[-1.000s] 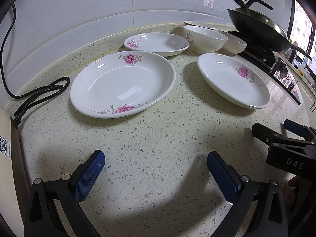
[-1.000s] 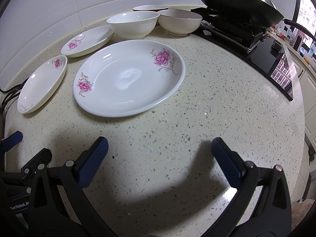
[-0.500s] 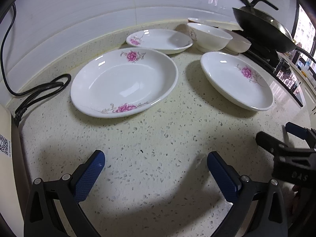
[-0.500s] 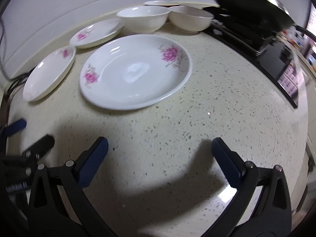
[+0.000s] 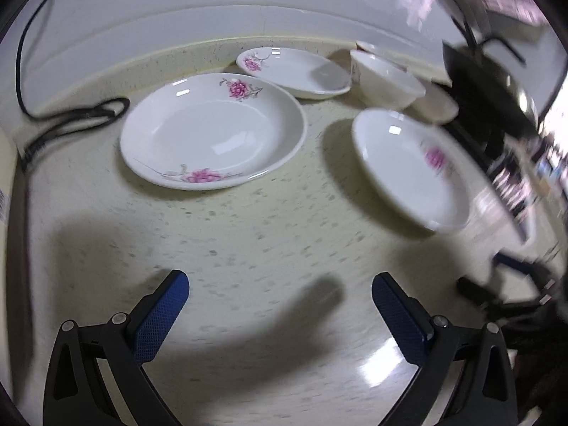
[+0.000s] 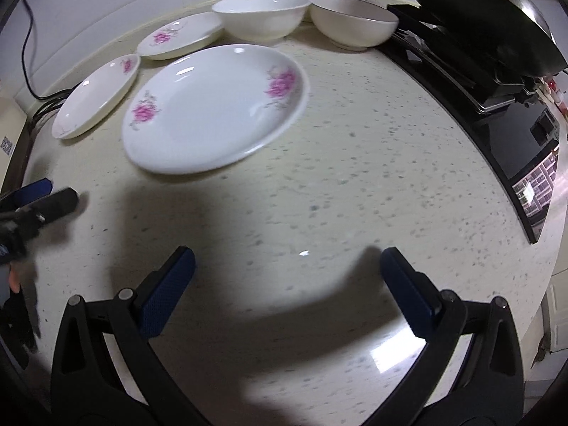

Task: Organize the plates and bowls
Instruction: 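Grasp a rose-print plate rim with the right tool while the left tool grasps another, then lift and carry both held plates toward the counter beside the stove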

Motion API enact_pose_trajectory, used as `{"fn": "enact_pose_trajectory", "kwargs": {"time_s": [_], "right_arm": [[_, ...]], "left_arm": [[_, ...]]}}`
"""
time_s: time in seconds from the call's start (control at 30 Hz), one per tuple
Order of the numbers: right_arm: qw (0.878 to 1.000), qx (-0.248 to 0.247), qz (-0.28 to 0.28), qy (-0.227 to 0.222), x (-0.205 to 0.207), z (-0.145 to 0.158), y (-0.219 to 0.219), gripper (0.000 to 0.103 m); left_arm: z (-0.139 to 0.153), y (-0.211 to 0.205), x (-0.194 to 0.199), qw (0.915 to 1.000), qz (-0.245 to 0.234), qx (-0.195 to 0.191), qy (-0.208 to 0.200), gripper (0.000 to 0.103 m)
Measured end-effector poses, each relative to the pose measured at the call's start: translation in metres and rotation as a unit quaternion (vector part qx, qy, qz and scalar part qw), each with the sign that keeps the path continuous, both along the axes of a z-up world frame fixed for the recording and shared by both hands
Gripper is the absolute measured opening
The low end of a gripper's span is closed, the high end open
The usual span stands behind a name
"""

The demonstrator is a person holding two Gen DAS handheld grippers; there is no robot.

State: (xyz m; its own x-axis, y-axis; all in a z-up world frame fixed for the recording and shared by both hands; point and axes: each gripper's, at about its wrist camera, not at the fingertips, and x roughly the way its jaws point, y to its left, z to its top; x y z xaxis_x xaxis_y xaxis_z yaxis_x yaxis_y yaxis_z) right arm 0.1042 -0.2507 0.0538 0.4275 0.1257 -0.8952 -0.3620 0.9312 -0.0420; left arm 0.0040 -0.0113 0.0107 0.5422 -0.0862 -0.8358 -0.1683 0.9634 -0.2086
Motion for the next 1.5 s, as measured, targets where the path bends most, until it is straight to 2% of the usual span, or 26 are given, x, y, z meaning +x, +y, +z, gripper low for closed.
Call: {"fn": "enact_pose_trajectory", "kwargs": {"time_s": [0.13, 0.23, 0.3, 0.43, 0.57, 0.6, 0.67, 0.73, 0.87, 0.93, 0.97, 1.0, 1.07, 1.13, 1.23, 1.3, 1.33, 1.37, 1.4, 1.5], "right_arm": [[1.000, -0.006, -0.014, 0.015, 0.014, 0.002, -0.009, 0.103], [1.000, -0.008, -0.017, 0.018, 0.024, 0.004, -0.011, 0.103], [1.000, -0.005, -0.017, 0.013, 0.028, 0.006, -0.011, 0.103], [1.000, 0.007, -0.016, 0.009, 0.043, 0.012, -0.010, 0.103], [0.999, 0.021, -0.041, 0.027, 0.062, 0.012, -0.013, 0.103], [0.998, 0.028, -0.048, 0.034, 0.066, 0.010, -0.015, 0.101], [0.996, 0.049, -0.067, 0.042, 0.080, 0.011, -0.023, 0.089], [0.994, 0.066, -0.076, 0.043, 0.091, 0.016, -0.029, 0.083], [0.985, 0.133, -0.096, 0.053, 0.114, 0.025, -0.044, 0.082], [0.979, 0.167, -0.092, 0.064, 0.122, 0.025, -0.044, 0.080], [0.976, 0.189, -0.083, 0.075, 0.127, 0.024, -0.042, 0.073], [0.973, 0.202, -0.073, 0.083, 0.132, 0.021, -0.037, 0.070], [0.975, 0.194, -0.054, 0.095, 0.136, 0.015, -0.023, 0.048], [0.978, 0.185, -0.035, 0.093, 0.137, 0.013, -0.010, 0.042], [0.978, 0.185, -0.017, 0.096, 0.136, 0.012, 0.005, 0.035], [0.983, 0.165, -0.012, 0.081, 0.133, 0.010, 0.011, 0.028], [0.984, 0.160, -0.012, 0.079, 0.132, 0.009, 0.010, 0.018], [0.983, 0.162, -0.016, 0.080, 0.130, 0.007, 0.008, 0.015], [0.981, 0.175, -0.020, 0.085, 0.129, 0.006, 0.004, 0.015], [0.978, 0.186, -0.029, 0.086, 0.122, 0.003, 0.001, 0.014]], "left_arm": [[0.005, 0.003, 0.014, 0.9961, 0.028, -0.083, 0.009, 0.103], [0.006, 0.002, 0.029, 0.9918, 0.044, -0.119, 0.013, 0.103], [0.006, -0.002, 0.040, 0.9910, 0.046, -0.125, 0.011, 0.103], [0.011, -0.017, 0.062, 0.9935, 0.027, -0.111, 0.006, 0.103], [0.013, -0.025, 0.075, 0.9941, 0.026, -0.106, -0.004, 0.103], [0.012, -0.025, 0.079, 0.9937, 0.028, -0.108, -0.005, 0.102], [0.011, -0.026, 0.086, 0.9924, 0.032, -0.118, -0.004, 0.098], [0.010, -0.027, 0.091, 0.9918, 0.033, -0.124, -0.003, 0.094], [0.007, -0.027, 0.101, 0.9910, 0.042, -0.127, -0.002, 0.093], [0.005, -0.027, 0.106, 0.9906, 0.046, -0.129, -0.004, 0.086], [0.006, -0.028, 0.108, 0.9909, 0.046, -0.126, -0.006, 0.083], [0.005, -0.030, 0.112, 0.9913, 0.042, -0.125, -0.005, 0.074], [0.005, -0.031, 0.115, 0.9920, 0.037, -0.121, -0.004, 0.063], [0.004, -0.035, 0.119, 0.9922, 0.026, -0.122, 0.001, 0.045], [0.004, -0.038, 0.118, 0.9941, 0.017, -0.107, 0.007, 0.038], [0.003, -0.036, 0.115, 0.9952, 0.016, -0.096, 0.008, 0.026], [0.002, -0.033, 0.113, 0.9949, 0.017, -0.099, 0.009, 0.023], [0.001, -0.030, 0.111, 0.9946, 0.018, -0.102, 0.010, 0.021], [0.000, -0.028, 0.110, 0.9945, 0.019, -0.102, 0.012, 0.015], [0.001, -0.031, 0.107, 0.9959, 0.008, -0.089, 0.017, 0.014]]}}
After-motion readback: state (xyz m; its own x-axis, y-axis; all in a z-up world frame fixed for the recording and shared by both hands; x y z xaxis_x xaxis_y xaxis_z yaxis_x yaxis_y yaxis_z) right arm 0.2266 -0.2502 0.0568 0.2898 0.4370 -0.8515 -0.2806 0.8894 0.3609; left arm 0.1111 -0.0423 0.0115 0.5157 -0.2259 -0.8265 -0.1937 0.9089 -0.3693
